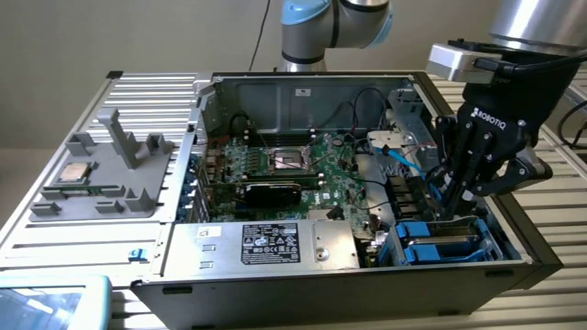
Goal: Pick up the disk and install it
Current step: 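Insert the first disk wire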
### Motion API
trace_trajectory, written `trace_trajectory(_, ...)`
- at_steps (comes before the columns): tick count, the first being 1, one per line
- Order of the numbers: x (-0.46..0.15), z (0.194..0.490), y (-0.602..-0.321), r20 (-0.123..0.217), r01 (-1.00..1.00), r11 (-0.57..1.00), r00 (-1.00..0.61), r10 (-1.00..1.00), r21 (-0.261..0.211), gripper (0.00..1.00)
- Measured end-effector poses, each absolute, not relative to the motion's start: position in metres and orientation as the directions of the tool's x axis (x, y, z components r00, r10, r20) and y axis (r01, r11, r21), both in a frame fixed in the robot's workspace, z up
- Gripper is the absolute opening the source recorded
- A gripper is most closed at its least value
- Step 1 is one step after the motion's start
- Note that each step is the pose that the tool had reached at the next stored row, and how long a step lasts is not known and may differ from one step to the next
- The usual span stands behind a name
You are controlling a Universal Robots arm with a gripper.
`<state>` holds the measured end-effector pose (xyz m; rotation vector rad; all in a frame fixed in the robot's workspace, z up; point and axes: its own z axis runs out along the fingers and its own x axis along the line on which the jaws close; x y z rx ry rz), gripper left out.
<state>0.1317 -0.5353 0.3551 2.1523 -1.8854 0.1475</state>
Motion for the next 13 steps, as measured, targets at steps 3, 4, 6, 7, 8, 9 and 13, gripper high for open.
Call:
trace_trajectory(3,0.132,0.355,-0.538,0.227,-0.985,-0.112,0.141,-0.964,0.134,0.16)
trace_trajectory(4,0.132,0.355,-0.541,0.225,-0.985,-0.112,0.140,-0.964,0.133,0.16)
trace_trajectory(6,0.132,0.355,-0.544,0.220,-0.985,-0.110,0.137,-0.966,0.133,0.16)
trace_trajectory(7,0.132,0.355,-0.545,0.218,-0.985,-0.107,0.135,-0.967,0.132,0.16)
trace_trajectory(8,0.132,0.355,-0.545,0.214,-0.986,-0.105,0.132,-0.968,0.132,0.16)
trace_trajectory(9,0.132,0.355,-0.546,0.210,-0.986,-0.103,0.129,-0.969,0.132,0.16)
trace_trajectory(13,0.134,0.354,-0.546,0.198,-0.987,-0.093,0.118,-0.973,0.130,0.16)
